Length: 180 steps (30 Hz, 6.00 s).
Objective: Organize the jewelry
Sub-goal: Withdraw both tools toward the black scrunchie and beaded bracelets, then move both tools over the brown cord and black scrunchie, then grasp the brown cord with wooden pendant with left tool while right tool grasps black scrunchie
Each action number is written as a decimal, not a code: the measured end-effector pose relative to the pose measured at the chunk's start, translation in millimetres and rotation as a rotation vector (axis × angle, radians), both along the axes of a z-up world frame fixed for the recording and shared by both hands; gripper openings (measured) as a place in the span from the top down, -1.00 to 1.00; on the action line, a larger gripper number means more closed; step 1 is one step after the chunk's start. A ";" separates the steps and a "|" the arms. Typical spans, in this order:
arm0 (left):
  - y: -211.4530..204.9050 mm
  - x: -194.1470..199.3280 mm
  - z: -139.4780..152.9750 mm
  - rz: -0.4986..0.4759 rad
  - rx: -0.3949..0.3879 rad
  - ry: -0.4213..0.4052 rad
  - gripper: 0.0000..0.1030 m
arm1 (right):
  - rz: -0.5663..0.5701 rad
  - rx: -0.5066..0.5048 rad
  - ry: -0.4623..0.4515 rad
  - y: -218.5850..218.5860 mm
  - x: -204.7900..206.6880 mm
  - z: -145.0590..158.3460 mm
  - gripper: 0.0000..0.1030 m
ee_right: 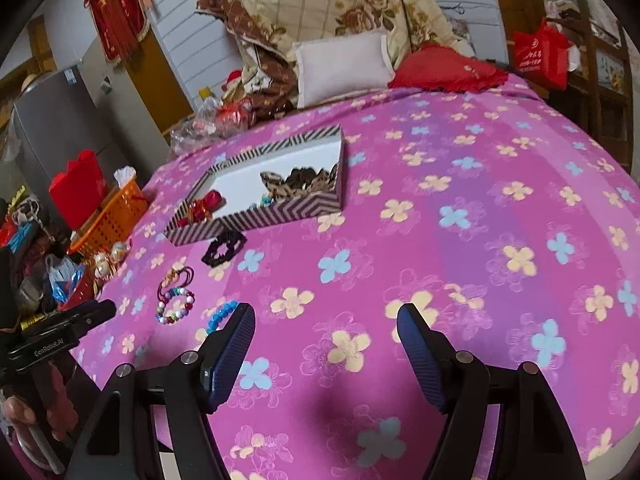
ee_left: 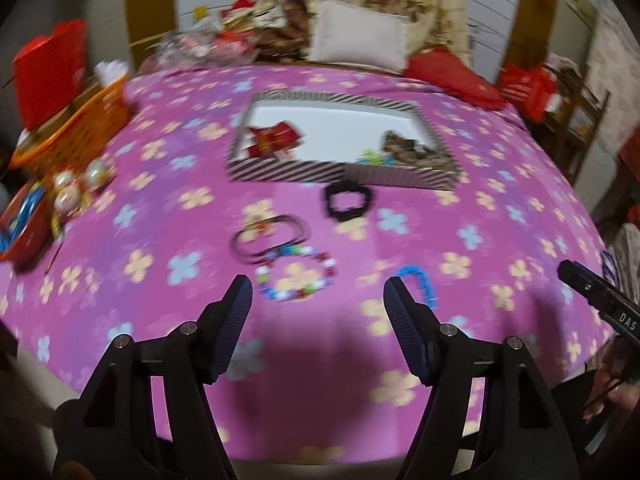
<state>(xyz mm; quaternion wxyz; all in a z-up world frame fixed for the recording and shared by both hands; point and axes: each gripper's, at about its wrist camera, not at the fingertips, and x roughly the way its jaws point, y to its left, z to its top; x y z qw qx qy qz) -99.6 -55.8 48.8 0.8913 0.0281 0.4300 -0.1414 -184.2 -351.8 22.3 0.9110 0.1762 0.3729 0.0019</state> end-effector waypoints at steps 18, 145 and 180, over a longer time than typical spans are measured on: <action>38.6 23.5 -37.2 0.105 0.054 0.010 -0.34 | 0.125 -0.043 0.092 58.2 45.9 -29.7 -0.38; 13.4 147.8 -88.7 0.128 0.108 0.194 -0.34 | 0.243 -0.112 0.076 86.9 124.7 -28.9 -0.47; 37.7 144.4 -84.9 0.053 0.016 0.167 0.32 | 0.317 -0.165 0.061 117.9 190.3 -47.5 0.82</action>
